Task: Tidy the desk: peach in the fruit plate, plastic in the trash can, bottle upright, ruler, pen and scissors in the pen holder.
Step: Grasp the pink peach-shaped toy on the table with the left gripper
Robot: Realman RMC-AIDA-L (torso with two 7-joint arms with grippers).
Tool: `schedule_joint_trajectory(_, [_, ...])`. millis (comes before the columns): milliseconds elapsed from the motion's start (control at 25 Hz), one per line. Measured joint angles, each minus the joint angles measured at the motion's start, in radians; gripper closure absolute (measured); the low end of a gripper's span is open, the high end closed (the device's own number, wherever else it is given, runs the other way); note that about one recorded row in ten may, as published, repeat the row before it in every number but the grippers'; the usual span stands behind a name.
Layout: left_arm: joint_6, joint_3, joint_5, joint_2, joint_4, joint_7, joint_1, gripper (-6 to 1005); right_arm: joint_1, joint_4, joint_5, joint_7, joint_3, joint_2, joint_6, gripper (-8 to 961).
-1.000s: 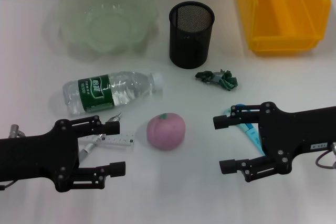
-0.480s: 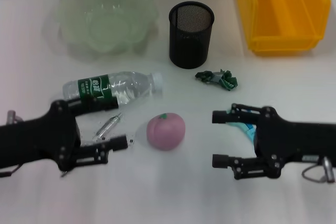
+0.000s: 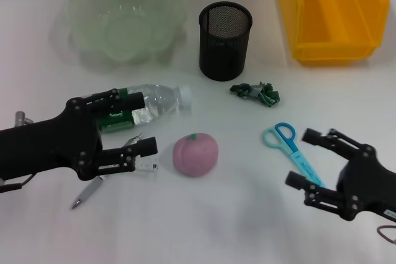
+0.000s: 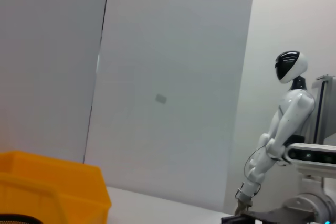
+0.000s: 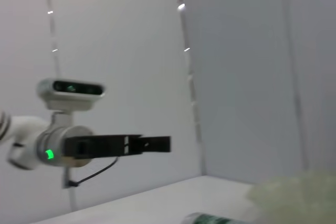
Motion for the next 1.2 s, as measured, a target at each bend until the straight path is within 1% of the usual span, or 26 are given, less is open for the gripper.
schedule_joint_trajectory(80, [-0.009,0.002,0.0,-0.001,-0.013,0.003,-0.004,198,-0.004,0.043,0.0,-0.031,0.038,0.002,0.008,138])
schedule_joint_trajectory(320, [-0.042,0.003,0.001,0.001,-0.049,0.008,-0.014,198,0.031,0.094,-0.009,-0.036,0.031,0.002,0.038,138])
schedule_joint_trajectory(480, [-0.069,0.01,0.005,0.0,-0.05,-0.008,-0.018,198,0.03,0.096,-0.005,-0.037,0.041,0.002,0.038,139])
schedule_joint_trajectory(560, [-0.126,0.069,0.007,0.0,-0.036,-0.088,-0.042,198,0.025,0.096,-0.004,-0.037,0.05,0.001,0.037,139])
schedule_joint_trajectory(600, [-0.172,0.119,0.011,0.001,-0.009,-0.156,-0.058,198,0.021,0.096,-0.004,-0.037,0.053,0.0,0.037,139])
schedule_joint_trajectory(640, [-0.187,0.133,0.013,0.002,0.0,-0.176,-0.063,198,0.016,0.096,-0.004,-0.037,0.055,-0.001,0.038,139])
schedule_joint_trajectory(720, [-0.264,0.183,0.04,0.002,0.042,-0.285,-0.084,198,0.005,0.096,-0.003,-0.037,0.059,-0.002,0.041,139])
schedule_joint_trajectory(760, [-0.264,0.183,0.04,0.002,0.042,-0.285,-0.084,198,0.0,0.095,-0.003,-0.037,0.062,-0.002,0.041,139])
schedule_joint_trajectory(800, [-0.323,0.21,0.081,0.002,0.063,-0.361,-0.106,198,-0.004,0.095,-0.003,-0.037,0.066,-0.003,0.043,138])
schedule_joint_trajectory(840, [-0.361,0.229,0.131,0.001,0.071,-0.401,-0.131,199,-0.008,0.095,-0.003,-0.037,0.07,-0.003,0.046,138])
schedule_joint_trajectory(880, [-0.361,0.229,0.131,0.001,0.071,-0.401,-0.131,199,-0.01,0.095,-0.003,-0.037,0.077,-0.003,0.049,138])
schedule_joint_trajectory(960, [-0.391,0.24,0.18,-0.001,0.07,-0.413,-0.158,199,-0.012,0.097,-0.003,-0.036,0.083,-0.002,0.053,138])
schedule_joint_trajectory(1000, [-0.426,0.271,0.221,-0.003,0.063,-0.428,-0.19,199,-0.012,0.099,-0.004,-0.036,0.084,-0.002,0.053,138])
schedule_joint_trajectory(1040, [-0.429,0.277,0.223,-0.003,0.062,-0.43,-0.192,199,-0.012,0.102,-0.004,-0.036,0.084,-0.001,0.053,139])
schedule_joint_trajectory(1120, [-0.447,0.335,0.232,-0.004,0.062,-0.448,-0.206,199,-0.012,0.109,-0.005,-0.036,0.084,-0.001,0.053,139])
schedule_joint_trajectory(1200, [-0.453,0.365,0.232,-0.004,0.066,-0.452,-0.209,199,-0.013,0.115,-0.005,-0.036,0.084,-0.001,0.053,139])
